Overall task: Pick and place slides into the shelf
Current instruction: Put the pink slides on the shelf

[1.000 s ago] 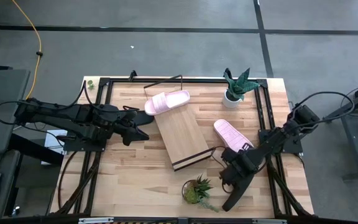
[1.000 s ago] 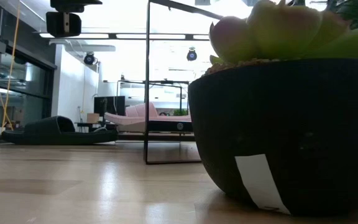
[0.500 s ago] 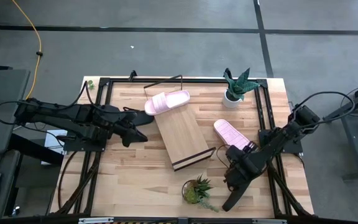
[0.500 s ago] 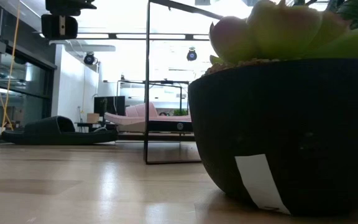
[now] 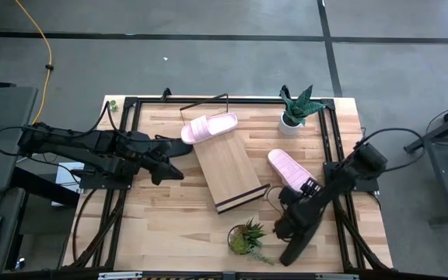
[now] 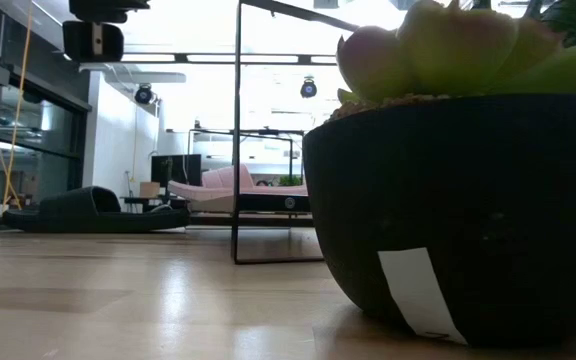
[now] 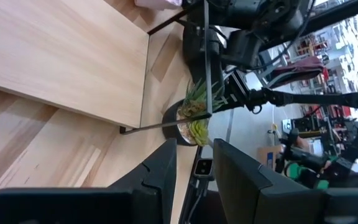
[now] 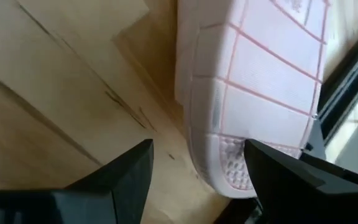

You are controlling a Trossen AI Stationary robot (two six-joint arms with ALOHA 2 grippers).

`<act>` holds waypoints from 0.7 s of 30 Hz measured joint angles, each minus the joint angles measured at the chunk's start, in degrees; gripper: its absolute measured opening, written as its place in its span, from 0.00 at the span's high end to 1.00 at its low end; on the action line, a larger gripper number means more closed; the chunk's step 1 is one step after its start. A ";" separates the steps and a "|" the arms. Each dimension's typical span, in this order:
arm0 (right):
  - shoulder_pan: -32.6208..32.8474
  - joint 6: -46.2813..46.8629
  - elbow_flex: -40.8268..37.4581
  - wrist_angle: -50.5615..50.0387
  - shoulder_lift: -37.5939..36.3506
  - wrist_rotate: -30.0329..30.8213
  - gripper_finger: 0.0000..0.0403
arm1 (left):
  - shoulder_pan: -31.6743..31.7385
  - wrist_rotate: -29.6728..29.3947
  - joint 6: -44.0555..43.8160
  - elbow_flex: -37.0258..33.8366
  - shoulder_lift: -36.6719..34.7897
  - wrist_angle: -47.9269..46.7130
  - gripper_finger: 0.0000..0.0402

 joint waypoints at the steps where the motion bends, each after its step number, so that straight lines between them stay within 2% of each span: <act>1: 0.07 0.63 0.00 0.08 0.47 0.43 0.39 | 0.00 0.21 0.00 0.00 0.00 -0.16 0.76; 15: -0.03 5.88 0.02 -8.25 3.20 5.06 0.39 | 0.00 1.02 -0.02 0.00 0.00 -2.54 0.76; 21: -0.08 5.84 0.02 -8.50 3.20 7.19 0.40 | 0.00 0.97 0.00 0.00 0.00 -2.70 0.76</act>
